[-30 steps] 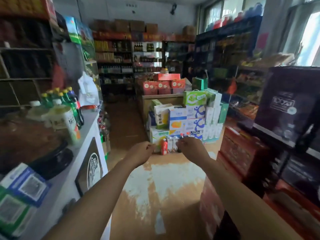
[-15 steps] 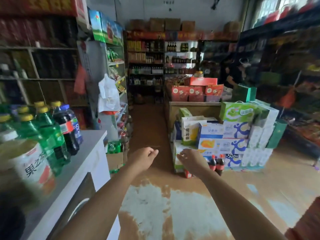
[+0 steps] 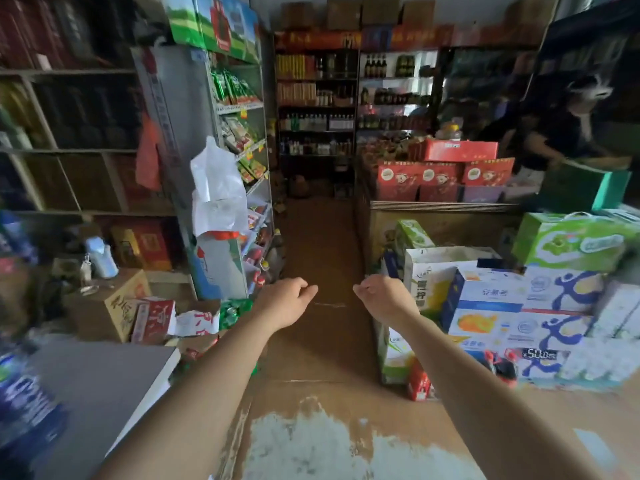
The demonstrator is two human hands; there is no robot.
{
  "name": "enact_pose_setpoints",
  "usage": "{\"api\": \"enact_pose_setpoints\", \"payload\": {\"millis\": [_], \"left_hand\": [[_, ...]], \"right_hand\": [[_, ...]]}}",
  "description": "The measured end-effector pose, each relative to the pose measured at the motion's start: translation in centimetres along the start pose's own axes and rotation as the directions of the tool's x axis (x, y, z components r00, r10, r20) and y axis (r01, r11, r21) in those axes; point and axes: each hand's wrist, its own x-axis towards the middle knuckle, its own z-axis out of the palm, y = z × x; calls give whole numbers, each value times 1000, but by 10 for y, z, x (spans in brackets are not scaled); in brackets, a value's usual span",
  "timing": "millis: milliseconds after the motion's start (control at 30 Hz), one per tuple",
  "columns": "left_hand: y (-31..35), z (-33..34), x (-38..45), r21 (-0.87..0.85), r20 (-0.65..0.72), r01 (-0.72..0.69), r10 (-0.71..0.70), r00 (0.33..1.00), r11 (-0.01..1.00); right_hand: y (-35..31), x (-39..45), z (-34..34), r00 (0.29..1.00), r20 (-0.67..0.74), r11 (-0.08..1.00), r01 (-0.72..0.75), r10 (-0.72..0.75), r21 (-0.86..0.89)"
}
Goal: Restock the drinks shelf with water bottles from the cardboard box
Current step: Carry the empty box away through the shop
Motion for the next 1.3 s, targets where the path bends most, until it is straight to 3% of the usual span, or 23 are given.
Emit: {"api": "enact_pose_setpoints", "payload": {"millis": [433,800,1300], "left_hand": [[-60,22,341,-17,28,6,-6,1000,1000],[-89,8,668,-105,25,48,-45,999,993],[-201,3,1102,-145,23,43,-40,999,988]], "right_hand": [[4,328,41,999,29,998,-22,21,52],[27,664,36,999,20,996,-28,26,84],[-9,1103,105,998,48,975,-58,49,212]]}}
